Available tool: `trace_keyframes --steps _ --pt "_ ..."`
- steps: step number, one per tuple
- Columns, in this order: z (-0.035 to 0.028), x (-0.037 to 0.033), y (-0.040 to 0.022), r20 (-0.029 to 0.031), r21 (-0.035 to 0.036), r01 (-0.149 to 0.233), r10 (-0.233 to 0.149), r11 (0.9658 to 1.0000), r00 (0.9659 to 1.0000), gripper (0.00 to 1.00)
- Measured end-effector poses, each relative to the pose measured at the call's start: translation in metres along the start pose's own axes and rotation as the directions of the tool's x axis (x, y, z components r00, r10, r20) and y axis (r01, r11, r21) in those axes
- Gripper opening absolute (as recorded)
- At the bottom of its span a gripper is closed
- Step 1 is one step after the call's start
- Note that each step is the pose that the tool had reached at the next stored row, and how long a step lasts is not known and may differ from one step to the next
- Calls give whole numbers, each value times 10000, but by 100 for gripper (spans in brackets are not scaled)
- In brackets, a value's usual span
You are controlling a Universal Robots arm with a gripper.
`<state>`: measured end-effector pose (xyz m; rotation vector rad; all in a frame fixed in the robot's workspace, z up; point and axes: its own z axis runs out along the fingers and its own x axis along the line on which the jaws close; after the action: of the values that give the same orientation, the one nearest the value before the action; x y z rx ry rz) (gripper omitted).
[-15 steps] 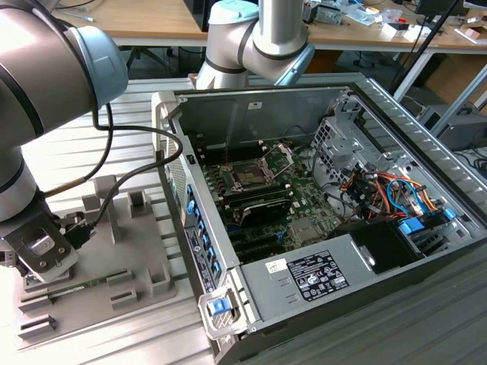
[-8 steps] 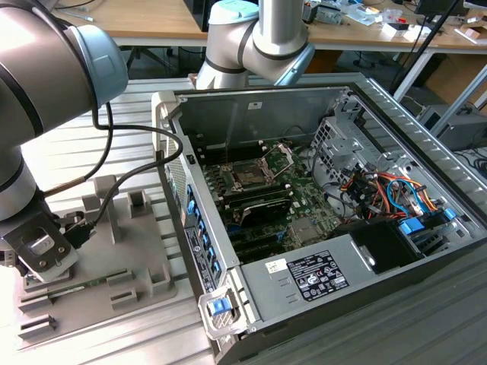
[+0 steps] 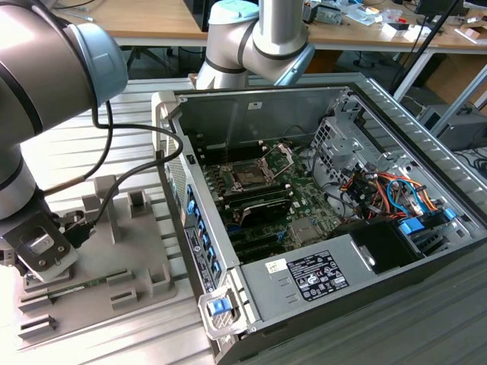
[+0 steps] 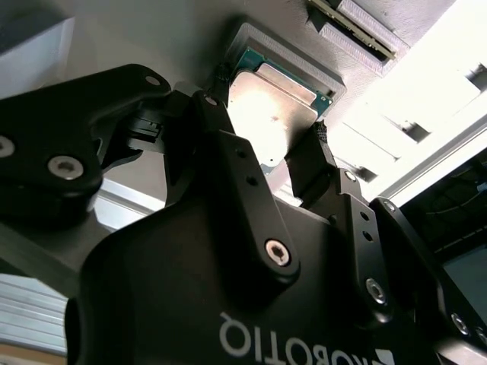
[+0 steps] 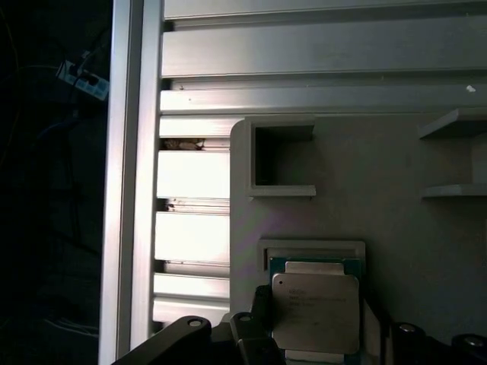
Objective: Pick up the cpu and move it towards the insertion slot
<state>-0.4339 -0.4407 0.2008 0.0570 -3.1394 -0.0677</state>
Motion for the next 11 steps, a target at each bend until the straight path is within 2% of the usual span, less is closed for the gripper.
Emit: trace_keyframes --steps 11 --pt "-27 0 1 0 0 0 0 10000 10000 55"
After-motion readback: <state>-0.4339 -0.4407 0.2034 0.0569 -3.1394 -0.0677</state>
